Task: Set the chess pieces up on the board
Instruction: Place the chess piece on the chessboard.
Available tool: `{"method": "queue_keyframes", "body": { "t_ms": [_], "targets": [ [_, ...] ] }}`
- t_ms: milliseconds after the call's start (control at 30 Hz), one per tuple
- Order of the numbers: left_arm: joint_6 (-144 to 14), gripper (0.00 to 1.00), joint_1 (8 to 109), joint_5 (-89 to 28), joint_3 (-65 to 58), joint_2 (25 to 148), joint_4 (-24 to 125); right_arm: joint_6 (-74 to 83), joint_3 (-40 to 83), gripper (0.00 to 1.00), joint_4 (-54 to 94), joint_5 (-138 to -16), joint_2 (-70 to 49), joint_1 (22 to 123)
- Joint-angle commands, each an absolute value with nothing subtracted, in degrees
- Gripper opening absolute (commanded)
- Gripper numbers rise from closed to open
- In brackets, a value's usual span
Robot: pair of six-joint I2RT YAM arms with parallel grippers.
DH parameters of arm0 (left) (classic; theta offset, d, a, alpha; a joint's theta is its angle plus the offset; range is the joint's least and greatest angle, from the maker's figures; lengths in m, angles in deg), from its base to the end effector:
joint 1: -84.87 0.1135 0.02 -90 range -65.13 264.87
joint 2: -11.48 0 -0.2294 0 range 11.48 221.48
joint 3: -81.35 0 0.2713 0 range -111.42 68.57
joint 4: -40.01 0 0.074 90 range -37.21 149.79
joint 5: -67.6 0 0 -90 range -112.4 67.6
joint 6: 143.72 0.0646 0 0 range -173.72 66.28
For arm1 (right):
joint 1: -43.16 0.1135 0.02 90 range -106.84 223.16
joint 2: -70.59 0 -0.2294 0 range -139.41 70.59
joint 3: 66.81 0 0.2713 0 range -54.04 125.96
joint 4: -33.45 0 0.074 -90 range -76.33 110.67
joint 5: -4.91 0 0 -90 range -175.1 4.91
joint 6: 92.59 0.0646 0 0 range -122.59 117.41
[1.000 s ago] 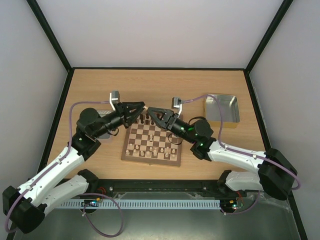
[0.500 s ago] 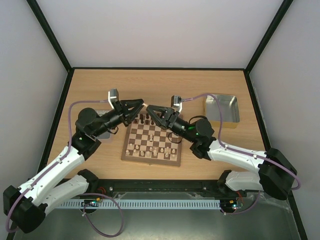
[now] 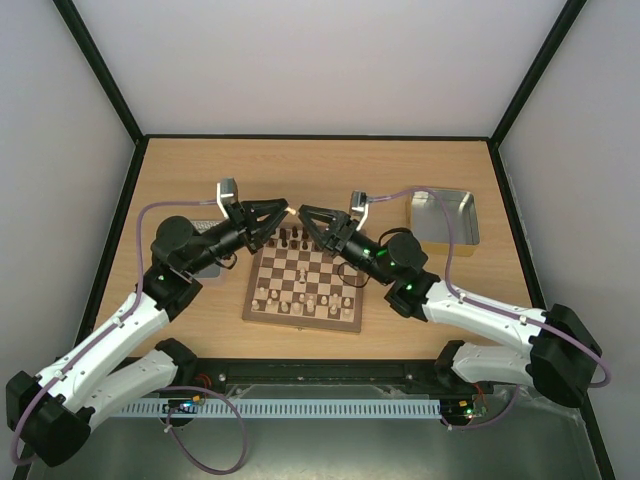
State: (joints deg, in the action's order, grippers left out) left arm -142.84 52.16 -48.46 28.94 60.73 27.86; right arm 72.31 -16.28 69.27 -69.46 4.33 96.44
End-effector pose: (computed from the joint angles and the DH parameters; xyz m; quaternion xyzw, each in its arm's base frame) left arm 0.2106 -0.1690 0.3371 -0.1214 0.6055 -0.7433 0.2570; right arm 0.1754 0.2643 0.2967 -0.0030 0.5784 0.7644 0.2847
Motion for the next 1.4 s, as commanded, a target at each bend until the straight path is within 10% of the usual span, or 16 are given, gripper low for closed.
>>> {"method": "queue_keyframes", "body": {
  "t_ms": [0,1100,1367],
  "targets": [
    [-142.44,0.14,52.22,-48.93,28.68,59.90,26.62,71.16,-13.65,0.48,70.62,-67.45,3.79,96.48],
    [-142.75,0.17,52.15,-50.52,30.89,59.61,24.08,73.94,-14.50,0.11,81.58,-66.82,0.82,96.51],
    [-136.23,0.47,52.18,-49.07,31.35,57.66,29.77,70.15,-14.98,0.03,75.04,-67.47,2.98,96.51]
  ]
}}
